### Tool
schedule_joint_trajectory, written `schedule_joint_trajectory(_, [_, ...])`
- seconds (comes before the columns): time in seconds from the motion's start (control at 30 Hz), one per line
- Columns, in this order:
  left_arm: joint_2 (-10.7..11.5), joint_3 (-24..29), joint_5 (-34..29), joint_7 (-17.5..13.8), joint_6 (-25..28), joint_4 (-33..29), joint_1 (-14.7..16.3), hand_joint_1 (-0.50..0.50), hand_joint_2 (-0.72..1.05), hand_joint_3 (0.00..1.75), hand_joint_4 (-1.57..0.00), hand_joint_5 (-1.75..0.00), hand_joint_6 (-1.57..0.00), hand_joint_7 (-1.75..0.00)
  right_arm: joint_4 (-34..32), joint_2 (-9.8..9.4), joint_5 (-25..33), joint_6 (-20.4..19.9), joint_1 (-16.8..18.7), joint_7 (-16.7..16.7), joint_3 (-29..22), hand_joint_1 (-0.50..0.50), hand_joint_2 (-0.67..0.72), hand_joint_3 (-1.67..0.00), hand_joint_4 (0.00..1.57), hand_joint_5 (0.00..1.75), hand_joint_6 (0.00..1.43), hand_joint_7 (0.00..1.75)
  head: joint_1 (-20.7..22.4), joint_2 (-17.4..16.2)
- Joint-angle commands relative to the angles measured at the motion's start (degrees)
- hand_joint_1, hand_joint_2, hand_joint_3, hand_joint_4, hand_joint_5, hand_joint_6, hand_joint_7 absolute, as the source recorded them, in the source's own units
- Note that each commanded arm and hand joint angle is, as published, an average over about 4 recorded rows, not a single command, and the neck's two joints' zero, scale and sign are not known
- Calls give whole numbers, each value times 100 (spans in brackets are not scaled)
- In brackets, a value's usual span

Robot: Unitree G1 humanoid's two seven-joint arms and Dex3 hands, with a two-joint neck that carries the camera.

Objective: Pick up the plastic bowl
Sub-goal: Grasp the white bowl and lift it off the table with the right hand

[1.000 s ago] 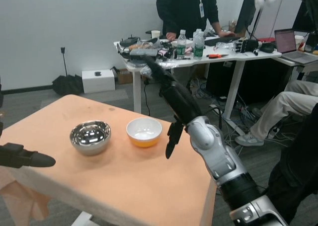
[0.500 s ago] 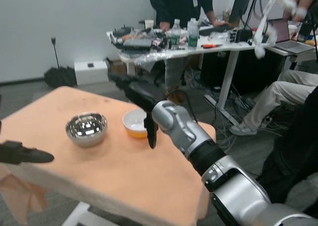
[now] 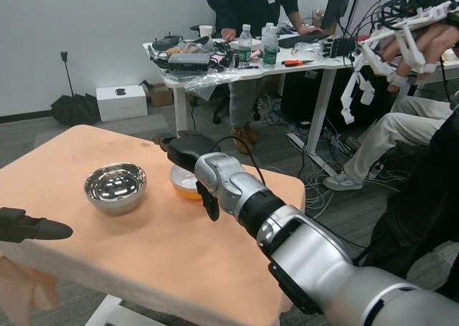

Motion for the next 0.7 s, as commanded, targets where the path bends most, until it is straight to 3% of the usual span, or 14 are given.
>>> schedule_joint_trajectory(0.03, [-18, -14, -49, -3, -21, 63, -32, -50, -19, 4, 0, 0, 0, 0, 277, 41, -25, 113, -254, -86, 13, -42, 34, 0, 0, 0, 0, 35, -11, 0])
schedule_joint_trajectory(0.27, [-40, -67, -56, -3, -41, 190, -32, -50, -19, 4, 0, 0, 0, 0, 1134, 106, -25, 150, -601, -196, 7, -42, 28, 0, 0, 0, 0, 35, -17, -6])
schedule_joint_trajectory(0.47, [-40, -113, -78, -3, -45, 243, -41, -50, -19, 7, 0, 0, 0, 0, 1387, 135, -33, 221, -707, -277, 13, -42, 19, -4, 0, 0, 0, 38, -6, -25])
schedule_joint_trajectory(0.57, [-40, -115, -82, -3, -47, 252, -41, -50, -19, 7, 0, 0, 0, 0, 1424, 148, -40, 313, -711, -282, 16, -42, 3, -18, 2, 0, 0, 51, 18, -35])
schedule_joint_trajectory(0.63, [-42, -113, -82, -3, -52, 252, -41, -50, -19, 9, 0, 0, 0, 0, 1464, 153, -36, 313, -711, -277, 16, -42, -3, -32, 4, 10, 0, 63, 24, -32])
schedule_joint_trajectory(0.7, [-47, -111, -84, -3, -56, 256, -41, -50, -19, 4, 0, 0, 0, 0, 1506, 155, -33, 313, -711, -275, 16, -44, -7, -52, 7, 34, 0, 80, 25, -29])
